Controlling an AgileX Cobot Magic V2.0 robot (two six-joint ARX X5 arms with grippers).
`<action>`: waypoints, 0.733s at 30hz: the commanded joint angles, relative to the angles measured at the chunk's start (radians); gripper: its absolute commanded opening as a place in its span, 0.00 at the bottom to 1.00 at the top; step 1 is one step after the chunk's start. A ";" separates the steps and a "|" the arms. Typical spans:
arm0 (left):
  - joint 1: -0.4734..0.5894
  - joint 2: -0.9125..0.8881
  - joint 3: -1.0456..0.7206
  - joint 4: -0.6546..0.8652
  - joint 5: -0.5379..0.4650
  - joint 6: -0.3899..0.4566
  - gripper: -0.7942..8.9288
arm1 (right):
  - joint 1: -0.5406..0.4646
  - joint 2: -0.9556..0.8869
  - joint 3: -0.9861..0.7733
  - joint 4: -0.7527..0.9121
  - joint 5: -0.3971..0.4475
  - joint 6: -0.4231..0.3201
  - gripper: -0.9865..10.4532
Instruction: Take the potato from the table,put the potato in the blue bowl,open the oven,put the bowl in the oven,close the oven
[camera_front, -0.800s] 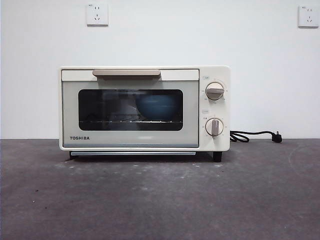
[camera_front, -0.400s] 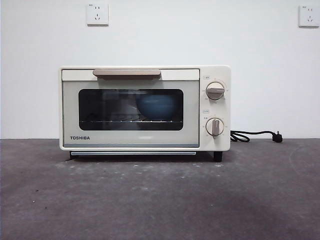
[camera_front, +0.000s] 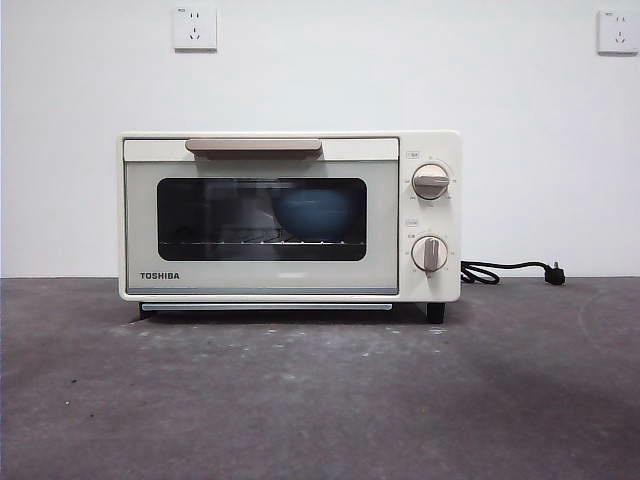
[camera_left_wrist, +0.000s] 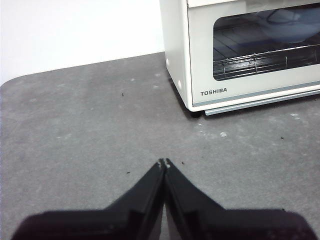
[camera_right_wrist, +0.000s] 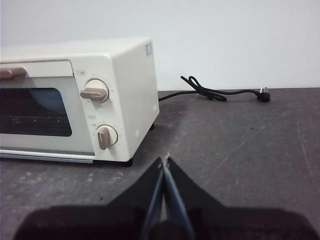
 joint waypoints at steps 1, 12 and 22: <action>0.002 -0.003 -0.012 0.003 -0.002 -0.010 0.08 | -0.001 -0.026 -0.029 0.009 0.004 0.021 0.09; 0.003 -0.003 -0.012 0.003 -0.002 -0.010 0.08 | 0.000 -0.051 -0.051 -0.139 0.003 0.027 0.09; 0.003 -0.003 -0.012 0.003 -0.002 -0.010 0.08 | 0.000 -0.051 -0.051 -0.158 0.004 0.095 0.09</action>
